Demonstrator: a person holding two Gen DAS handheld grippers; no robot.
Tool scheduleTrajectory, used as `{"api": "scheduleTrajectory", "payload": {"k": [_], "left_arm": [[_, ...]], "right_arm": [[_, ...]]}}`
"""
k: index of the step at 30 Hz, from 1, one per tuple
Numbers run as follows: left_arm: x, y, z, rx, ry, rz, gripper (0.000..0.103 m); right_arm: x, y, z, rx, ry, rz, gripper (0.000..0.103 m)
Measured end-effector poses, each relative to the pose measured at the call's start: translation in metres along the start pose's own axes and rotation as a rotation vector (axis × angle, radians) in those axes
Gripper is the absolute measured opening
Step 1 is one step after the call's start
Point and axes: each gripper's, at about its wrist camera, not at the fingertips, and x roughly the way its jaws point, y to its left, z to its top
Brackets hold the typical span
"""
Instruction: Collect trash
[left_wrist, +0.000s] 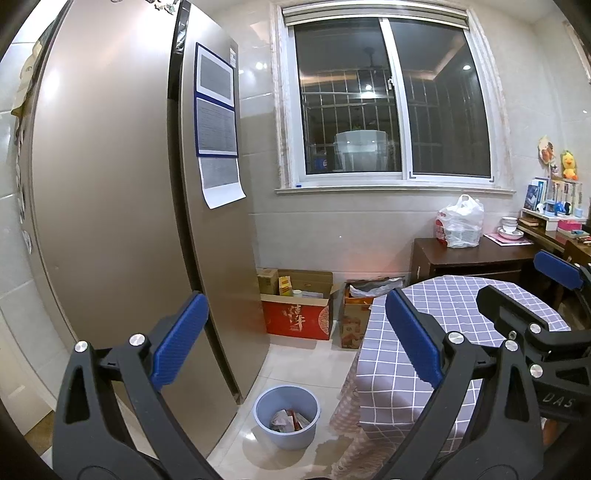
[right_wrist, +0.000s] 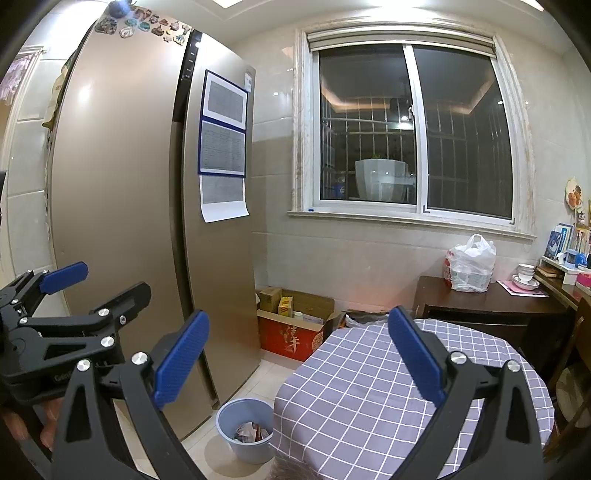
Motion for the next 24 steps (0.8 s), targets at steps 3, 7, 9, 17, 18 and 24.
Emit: {"api": "scheduleTrajectory", "payload": {"k": [3,7,9,17,18,24], "left_arm": [[0.0007,0.0010,-0.0004,-0.001,0.000,0.000,0.095],[0.0020,0.0015,-0.0003,0.001,0.000,0.002,0.095],[0.0024,0.0019,-0.0008,0.001,-0.001,0.002,0.095],[0.0022,0.0024,-0.0002,0.001,-0.001,0.001,0.095],[0.0021,0.0023,-0.0003,0.002,-0.001,0.001,0.095],[0.0023,0.0023,-0.0004,0.002,0.000,0.002,0.095]], "right_arm": [[0.0016,-0.0006,0.0011,0.002,0.002,0.001,0.096],[0.0027,-0.0002,0.0013,0.002,0.003,0.002,0.096],[0.0029,-0.0005,0.0010,0.005,0.004,0.004,0.096],[0.0038,-0.0011,0.0005,0.007,0.006,0.009,0.096],[0.0037,-0.0014,0.0005,0.007,0.007,0.011,0.096],[0.0044,-0.0012,0.0002,0.008,0.009,0.012,0.096]]}}
